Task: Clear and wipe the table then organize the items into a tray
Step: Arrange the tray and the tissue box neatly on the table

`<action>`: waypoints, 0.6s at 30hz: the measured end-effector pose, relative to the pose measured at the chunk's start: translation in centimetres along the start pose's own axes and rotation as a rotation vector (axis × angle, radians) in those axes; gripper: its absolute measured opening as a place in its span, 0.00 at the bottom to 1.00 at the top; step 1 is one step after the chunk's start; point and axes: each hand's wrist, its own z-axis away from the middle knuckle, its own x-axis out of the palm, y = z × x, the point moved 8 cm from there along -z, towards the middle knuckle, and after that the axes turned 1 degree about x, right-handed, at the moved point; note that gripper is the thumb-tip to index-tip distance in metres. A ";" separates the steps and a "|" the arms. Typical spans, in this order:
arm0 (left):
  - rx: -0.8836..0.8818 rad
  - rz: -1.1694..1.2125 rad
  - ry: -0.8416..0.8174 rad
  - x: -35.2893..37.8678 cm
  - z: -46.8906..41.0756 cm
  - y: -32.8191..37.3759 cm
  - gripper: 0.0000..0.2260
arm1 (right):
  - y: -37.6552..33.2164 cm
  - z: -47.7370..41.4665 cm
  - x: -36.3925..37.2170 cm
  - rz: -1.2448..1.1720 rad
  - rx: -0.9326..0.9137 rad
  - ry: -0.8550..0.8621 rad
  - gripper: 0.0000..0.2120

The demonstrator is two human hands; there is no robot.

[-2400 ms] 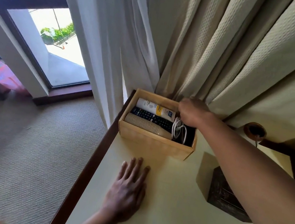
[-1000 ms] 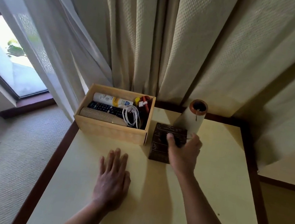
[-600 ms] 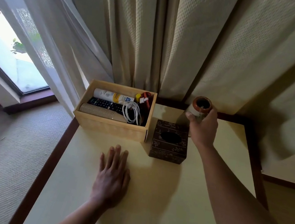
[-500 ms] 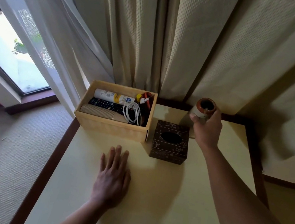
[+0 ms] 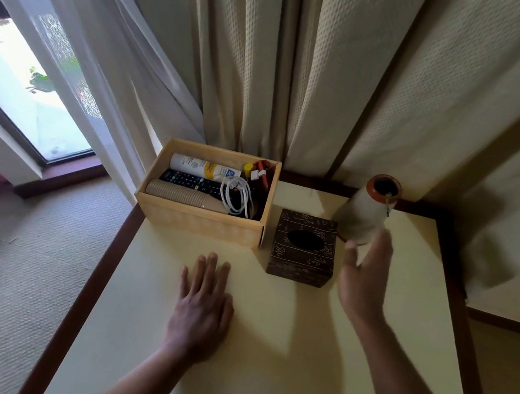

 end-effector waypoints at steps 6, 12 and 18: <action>-0.004 -0.003 -0.013 -0.2 0.1 0.3 0.30 | 0.1 5.3 5.2 0.139 -0.189 -0.224 0.45; -0.003 -0.006 0.000 -0.1 0.0 0.2 0.30 | -0.1 1.7 6.7 0.217 -0.204 -0.221 0.44; 0.000 -0.008 -0.003 0.1 -0.1 0.1 0.30 | -1.6 -2.9 8.3 0.201 -0.186 -0.245 0.45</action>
